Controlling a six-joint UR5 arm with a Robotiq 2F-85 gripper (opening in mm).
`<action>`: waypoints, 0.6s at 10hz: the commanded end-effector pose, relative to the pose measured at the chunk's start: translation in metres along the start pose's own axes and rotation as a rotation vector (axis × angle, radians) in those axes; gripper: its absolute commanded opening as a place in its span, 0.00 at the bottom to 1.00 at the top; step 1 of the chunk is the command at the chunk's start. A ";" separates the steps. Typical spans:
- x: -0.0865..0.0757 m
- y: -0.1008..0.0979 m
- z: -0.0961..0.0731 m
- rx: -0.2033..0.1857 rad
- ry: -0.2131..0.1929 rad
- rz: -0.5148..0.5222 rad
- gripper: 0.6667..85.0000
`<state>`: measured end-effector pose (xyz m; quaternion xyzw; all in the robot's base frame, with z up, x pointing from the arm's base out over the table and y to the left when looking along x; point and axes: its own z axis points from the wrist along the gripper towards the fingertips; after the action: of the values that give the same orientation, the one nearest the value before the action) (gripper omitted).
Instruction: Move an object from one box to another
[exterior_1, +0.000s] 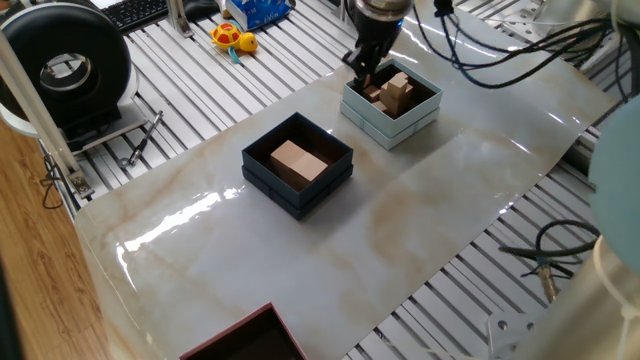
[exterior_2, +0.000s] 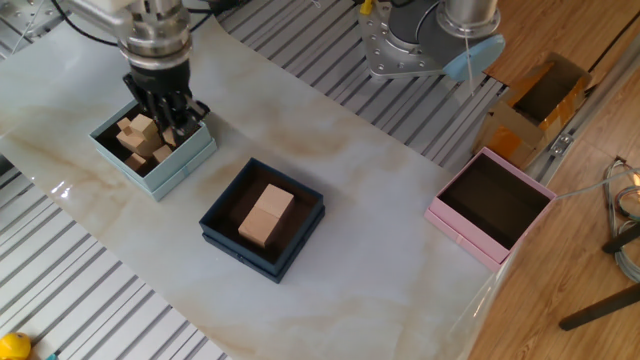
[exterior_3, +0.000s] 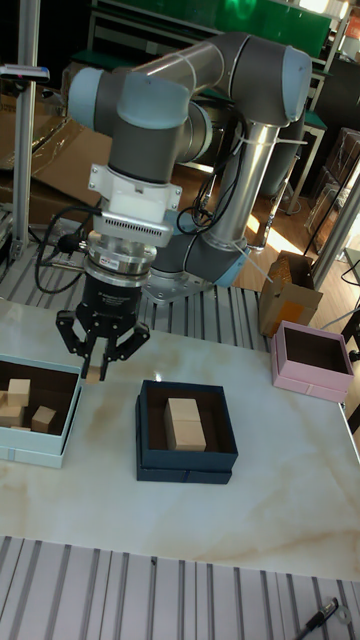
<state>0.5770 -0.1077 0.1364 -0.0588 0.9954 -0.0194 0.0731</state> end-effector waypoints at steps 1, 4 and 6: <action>-0.001 -0.016 0.009 -0.024 -0.008 -0.019 0.01; 0.011 -0.052 -0.003 -0.029 0.003 -0.071 0.01; 0.019 -0.075 -0.012 -0.026 0.013 -0.092 0.01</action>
<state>0.5717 -0.1554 0.1388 -0.0931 0.9933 -0.0161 0.0667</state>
